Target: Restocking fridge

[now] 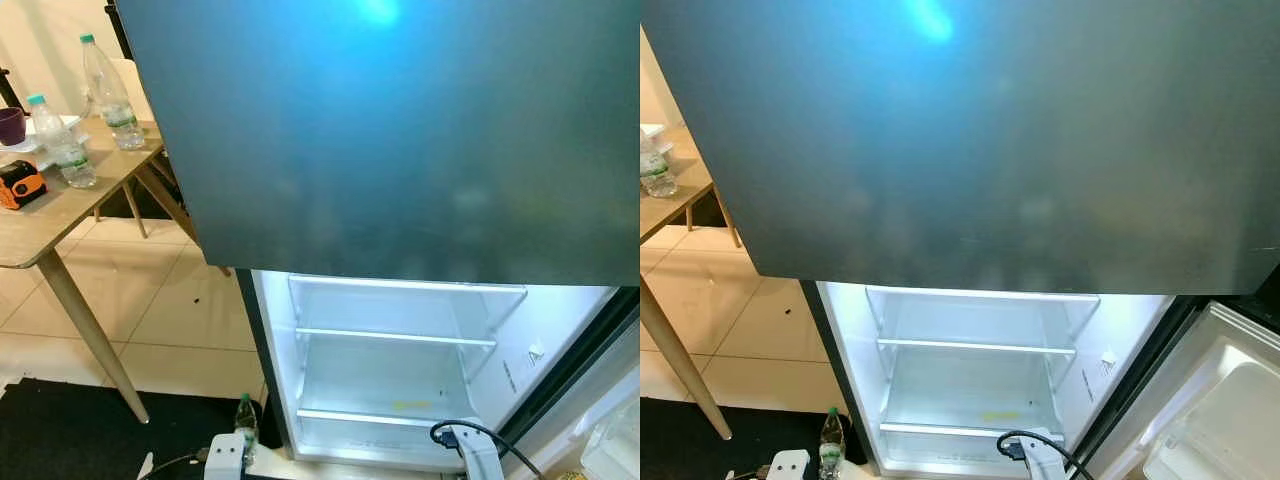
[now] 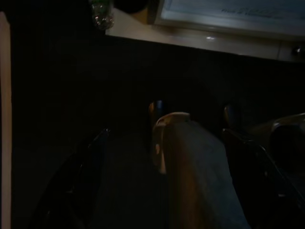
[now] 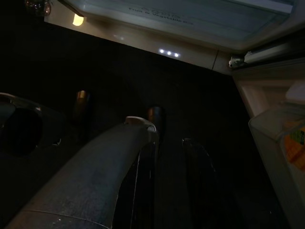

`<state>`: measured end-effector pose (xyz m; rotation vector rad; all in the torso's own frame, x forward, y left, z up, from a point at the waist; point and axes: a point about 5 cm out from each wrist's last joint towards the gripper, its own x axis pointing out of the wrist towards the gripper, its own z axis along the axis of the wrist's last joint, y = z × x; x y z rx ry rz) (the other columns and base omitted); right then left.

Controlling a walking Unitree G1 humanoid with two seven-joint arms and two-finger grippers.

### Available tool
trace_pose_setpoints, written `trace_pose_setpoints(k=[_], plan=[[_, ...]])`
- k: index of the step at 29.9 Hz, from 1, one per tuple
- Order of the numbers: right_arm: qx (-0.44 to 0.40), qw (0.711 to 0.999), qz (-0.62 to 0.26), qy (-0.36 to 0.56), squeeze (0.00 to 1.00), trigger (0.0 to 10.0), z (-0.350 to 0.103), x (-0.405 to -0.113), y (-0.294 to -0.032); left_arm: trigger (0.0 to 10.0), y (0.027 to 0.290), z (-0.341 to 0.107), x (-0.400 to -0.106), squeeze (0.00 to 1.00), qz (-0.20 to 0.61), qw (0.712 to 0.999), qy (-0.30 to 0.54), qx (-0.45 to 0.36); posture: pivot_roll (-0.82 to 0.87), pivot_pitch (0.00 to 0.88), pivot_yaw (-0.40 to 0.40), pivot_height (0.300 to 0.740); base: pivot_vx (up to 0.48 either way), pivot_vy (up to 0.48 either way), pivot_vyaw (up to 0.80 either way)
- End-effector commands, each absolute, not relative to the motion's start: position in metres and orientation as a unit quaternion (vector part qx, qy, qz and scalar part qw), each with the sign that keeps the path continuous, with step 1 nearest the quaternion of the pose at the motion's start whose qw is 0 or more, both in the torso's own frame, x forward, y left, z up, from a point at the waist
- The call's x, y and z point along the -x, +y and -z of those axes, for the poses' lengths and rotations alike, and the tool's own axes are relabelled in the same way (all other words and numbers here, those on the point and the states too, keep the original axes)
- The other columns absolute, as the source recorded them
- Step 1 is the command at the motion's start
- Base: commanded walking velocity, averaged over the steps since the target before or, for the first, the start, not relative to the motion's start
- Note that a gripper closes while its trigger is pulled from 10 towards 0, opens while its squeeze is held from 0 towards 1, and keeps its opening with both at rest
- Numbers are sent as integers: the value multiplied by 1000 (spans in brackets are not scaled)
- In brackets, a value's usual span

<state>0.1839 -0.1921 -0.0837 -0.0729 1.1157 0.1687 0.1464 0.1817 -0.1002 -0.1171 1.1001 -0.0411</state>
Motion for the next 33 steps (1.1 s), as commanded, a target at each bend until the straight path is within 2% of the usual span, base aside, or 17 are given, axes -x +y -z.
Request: trace_pose_setpoints(k=[1,6,21,27,33], plan=[[40,841,-79,533,0,10000,85,-180,-193,10000,179,103,-141,0,19,847,529,53,-22,0,4,740,0,0,0],[42,841,-73,534,0,10000,86,-178,-196,10000,182,105,-134,0,14,841,539,46,-27,0,9,740,0,0,0],[40,827,-67,557,0,10000,97,-153,-196,10000,187,109,-117,0,15,832,553,34,-24,0,34,740,-295,0,0],[38,829,-68,554,0,10000,96,-156,-195,10000,187,109,-118,0,19,832,553,32,-30,0,37,740,-292,0,0],[47,827,-70,555,0,10000,95,-157,-196,10000,186,108,-122,0,16,837,546,39,-19,0,29,740,-292,0,-585]])
